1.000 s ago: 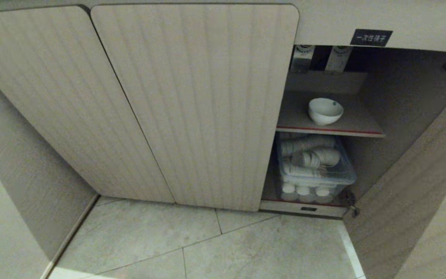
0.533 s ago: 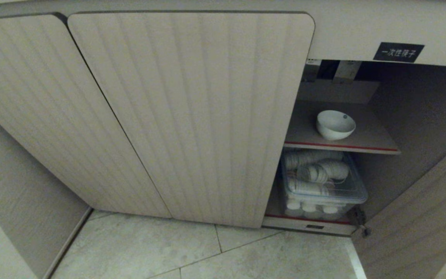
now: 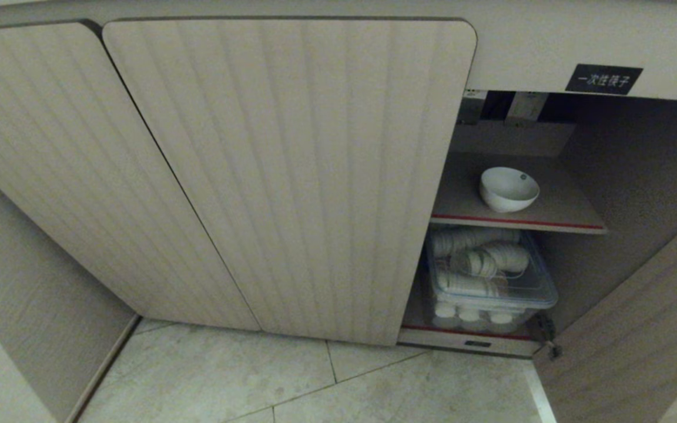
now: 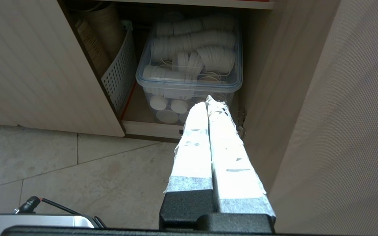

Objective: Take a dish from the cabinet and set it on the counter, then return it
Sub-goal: Take the bowl from the cabinet

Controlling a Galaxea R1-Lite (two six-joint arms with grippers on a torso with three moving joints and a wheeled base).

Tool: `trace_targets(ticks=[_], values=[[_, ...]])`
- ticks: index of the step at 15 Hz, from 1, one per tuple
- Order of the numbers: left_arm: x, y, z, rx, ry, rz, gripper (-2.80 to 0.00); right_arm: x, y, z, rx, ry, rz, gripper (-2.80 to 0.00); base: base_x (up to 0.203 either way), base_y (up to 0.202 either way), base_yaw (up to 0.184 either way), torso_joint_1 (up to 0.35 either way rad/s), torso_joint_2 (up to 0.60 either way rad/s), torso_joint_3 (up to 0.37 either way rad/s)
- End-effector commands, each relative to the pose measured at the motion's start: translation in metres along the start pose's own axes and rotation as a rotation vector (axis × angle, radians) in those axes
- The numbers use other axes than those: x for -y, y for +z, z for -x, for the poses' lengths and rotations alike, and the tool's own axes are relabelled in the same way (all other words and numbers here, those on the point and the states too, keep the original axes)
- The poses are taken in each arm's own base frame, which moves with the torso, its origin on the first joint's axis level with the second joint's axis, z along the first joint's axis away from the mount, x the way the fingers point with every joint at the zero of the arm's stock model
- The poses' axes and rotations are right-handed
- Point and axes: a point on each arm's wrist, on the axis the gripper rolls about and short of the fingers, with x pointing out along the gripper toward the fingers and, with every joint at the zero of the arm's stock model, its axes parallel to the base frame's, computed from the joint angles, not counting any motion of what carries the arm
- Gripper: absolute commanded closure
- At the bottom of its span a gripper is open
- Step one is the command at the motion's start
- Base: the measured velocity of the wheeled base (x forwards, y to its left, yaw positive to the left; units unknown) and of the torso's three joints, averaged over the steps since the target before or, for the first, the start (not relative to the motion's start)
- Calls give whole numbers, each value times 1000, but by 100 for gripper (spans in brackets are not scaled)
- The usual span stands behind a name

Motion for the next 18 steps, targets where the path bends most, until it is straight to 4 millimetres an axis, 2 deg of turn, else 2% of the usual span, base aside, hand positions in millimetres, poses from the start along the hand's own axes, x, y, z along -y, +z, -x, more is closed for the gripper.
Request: trace_targets(ticks=[1, 6, 18], values=[[0, 0, 0, 0, 1, 1, 0, 0, 0, 0, -1, 0, 2, 0, 0, 0, 0, 0, 0, 0], [0, 0, 0, 2, 0, 1, 0, -1, 0, 0, 1, 25, 58, 0, 0, 0, 0, 0, 0, 0], [0, 0, 0, 0, 1, 1, 0, -1, 0, 0, 3, 23, 61, 0, 0, 0, 0, 0, 0, 0]])
